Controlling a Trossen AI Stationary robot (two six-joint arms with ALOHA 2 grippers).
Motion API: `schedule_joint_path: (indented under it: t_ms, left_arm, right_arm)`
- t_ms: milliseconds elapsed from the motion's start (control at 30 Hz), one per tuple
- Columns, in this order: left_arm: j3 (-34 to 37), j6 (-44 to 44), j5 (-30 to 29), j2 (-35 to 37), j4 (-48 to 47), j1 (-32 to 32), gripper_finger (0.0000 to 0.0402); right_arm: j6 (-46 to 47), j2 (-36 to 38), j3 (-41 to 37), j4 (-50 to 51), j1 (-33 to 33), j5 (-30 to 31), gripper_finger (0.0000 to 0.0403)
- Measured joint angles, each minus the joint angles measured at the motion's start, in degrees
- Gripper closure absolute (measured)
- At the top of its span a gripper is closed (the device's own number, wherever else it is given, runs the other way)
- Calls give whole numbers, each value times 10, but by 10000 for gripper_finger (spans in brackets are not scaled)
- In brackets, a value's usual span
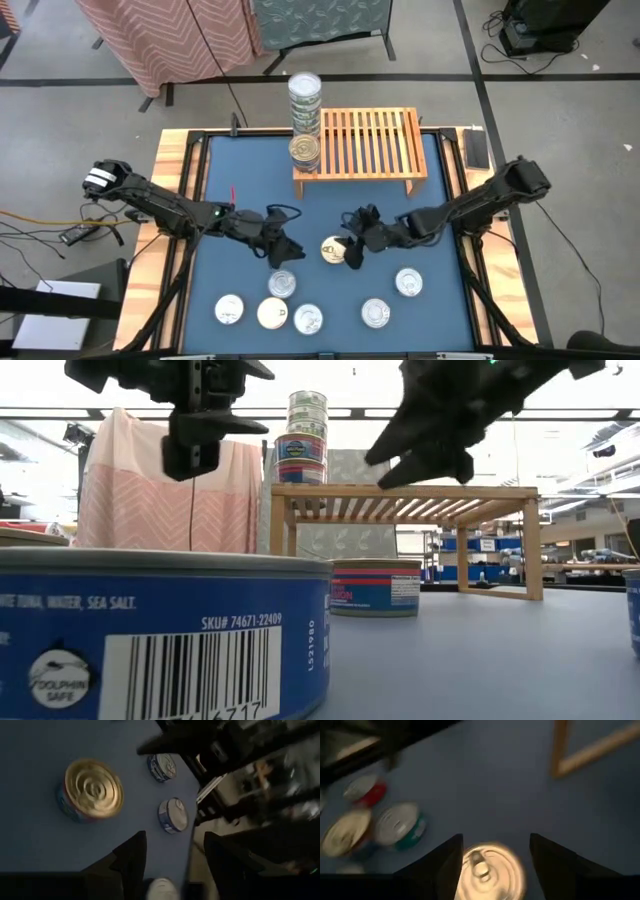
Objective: Stack canned seafood by type on shelf
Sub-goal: Stack the blue tuna can on top of the other blue tuna cans on the shelf
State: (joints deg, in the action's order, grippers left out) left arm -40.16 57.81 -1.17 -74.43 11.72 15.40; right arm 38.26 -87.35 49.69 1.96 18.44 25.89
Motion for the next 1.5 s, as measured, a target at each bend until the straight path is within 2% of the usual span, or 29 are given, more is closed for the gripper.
schedule_joint_path:
  t_ms: [100,233,433,600,767,1067,1267,1500]
  left_arm:
    - [0,-112,-5,-3,-2,2,200]
    - [0,-156,-34,-17,-21,5,200]
    - [0,-155,-57,-43,-35,4,200]
    - [0,-133,-65,-61,-36,4,200]
    - [0,-121,-71,-66,-27,4,200]
    - [0,-96,-131,-66,-8,4,200]
    - [0,-91,-144,-75,-2,3,200]
    - [0,-63,-136,-121,68,3,200]
  right_arm:
    - [-75,-9,-14,-33,34,-5,178]
    - [-89,-45,-20,-65,65,38,190]
    - [-65,-109,-23,-109,75,50,212]
    - [-44,-135,-23,-111,77,66,231]
    - [-26,-136,-23,-98,92,116,266]
    - [46,-136,-23,-23,120,185,314]
    - [63,-136,-23,1,123,192,329]
    - [46,-136,-23,-26,123,194,331]
